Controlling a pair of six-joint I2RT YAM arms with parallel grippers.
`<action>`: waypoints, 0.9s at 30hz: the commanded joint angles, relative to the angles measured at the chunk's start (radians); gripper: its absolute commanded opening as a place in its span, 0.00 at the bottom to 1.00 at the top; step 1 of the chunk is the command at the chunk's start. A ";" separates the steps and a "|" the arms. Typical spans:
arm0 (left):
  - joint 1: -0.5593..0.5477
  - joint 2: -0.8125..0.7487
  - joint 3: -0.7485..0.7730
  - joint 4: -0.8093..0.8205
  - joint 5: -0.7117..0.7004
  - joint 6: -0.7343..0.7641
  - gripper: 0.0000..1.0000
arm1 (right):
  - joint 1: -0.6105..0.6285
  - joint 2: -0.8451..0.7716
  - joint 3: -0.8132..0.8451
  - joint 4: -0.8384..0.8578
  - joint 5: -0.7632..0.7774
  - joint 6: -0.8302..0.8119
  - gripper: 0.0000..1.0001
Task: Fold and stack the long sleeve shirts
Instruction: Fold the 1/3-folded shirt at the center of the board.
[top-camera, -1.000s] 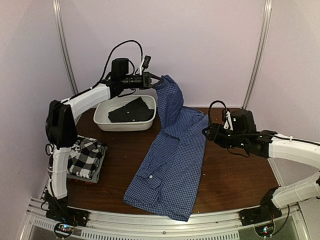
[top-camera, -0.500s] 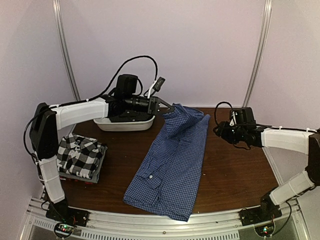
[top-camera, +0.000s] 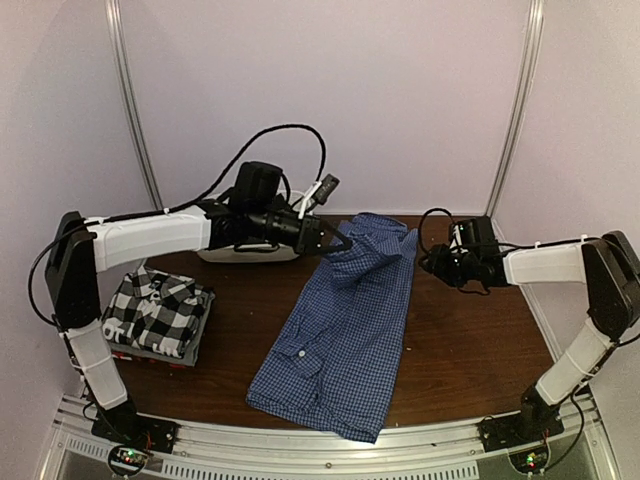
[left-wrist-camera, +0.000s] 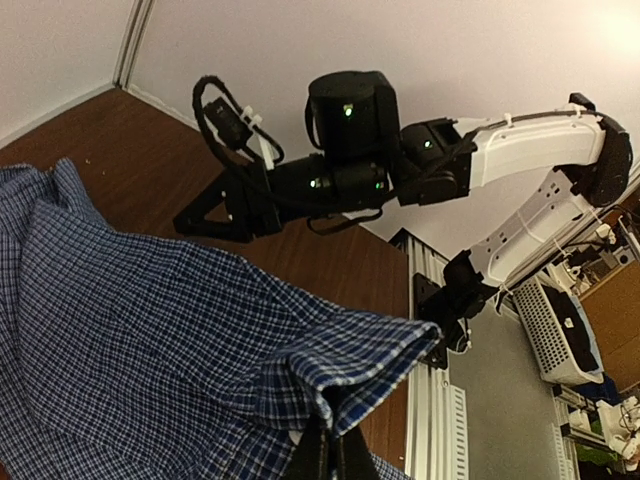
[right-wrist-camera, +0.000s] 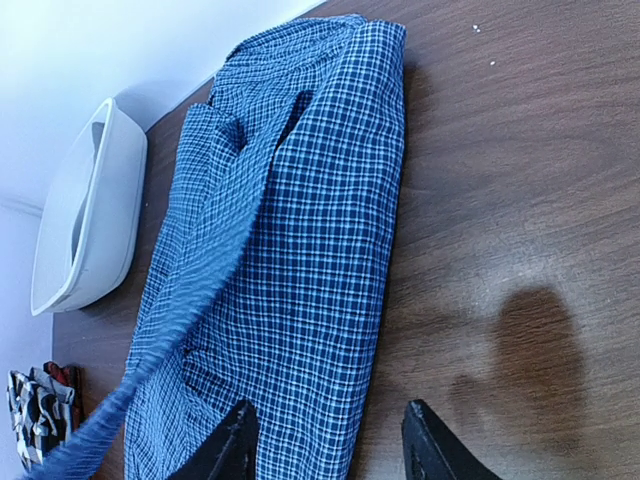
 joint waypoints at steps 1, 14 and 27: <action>-0.031 0.009 -0.102 -0.050 -0.040 0.022 0.00 | -0.006 0.005 -0.003 0.063 -0.041 0.002 0.50; -0.148 0.120 -0.151 -0.120 -0.078 0.013 0.00 | 0.001 -0.003 -0.050 0.073 -0.091 -0.017 0.51; -0.195 0.160 -0.146 -0.183 -0.109 0.030 0.11 | 0.043 0.014 -0.044 0.055 -0.089 -0.039 0.51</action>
